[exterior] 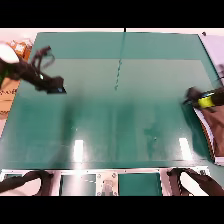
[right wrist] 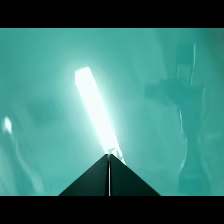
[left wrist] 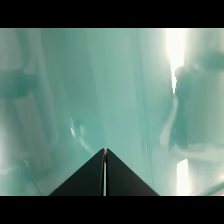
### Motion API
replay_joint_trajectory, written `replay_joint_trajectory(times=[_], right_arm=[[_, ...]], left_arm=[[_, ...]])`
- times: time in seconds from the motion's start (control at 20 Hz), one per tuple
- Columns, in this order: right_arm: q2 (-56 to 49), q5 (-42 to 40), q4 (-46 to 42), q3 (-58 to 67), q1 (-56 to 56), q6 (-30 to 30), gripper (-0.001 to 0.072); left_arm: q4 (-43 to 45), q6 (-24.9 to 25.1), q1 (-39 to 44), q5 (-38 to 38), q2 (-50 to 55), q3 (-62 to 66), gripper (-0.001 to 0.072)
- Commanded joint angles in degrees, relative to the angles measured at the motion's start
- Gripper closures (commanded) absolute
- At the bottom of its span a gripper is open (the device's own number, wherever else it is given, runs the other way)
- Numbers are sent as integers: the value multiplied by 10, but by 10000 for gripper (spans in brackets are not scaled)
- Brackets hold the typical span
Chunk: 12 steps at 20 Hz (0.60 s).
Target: Fold the shirts.
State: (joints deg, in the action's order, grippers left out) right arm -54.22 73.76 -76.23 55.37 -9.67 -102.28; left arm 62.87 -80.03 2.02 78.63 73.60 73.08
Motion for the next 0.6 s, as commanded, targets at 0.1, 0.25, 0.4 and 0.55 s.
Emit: replay_joint_trajectory(times=[0.1, 0.25, 0.4, 0.55], right_arm=[[16, -118, 6, -115, 217, -8, 695], [16, -118, 9, -115, 265, -7, 695], [16, -118, 9, -115, 278, -7, 695], [16, -118, 8, -115, 278, -7, 695]], left_arm=[[0, -15, 47, -70, -127, -205, 683], [-3, -16, 47, -35, -127, -205, 684], [-6, -16, 47, -44, -127, -205, 683], [-6, -16, 47, -45, -127, -205, 684]])
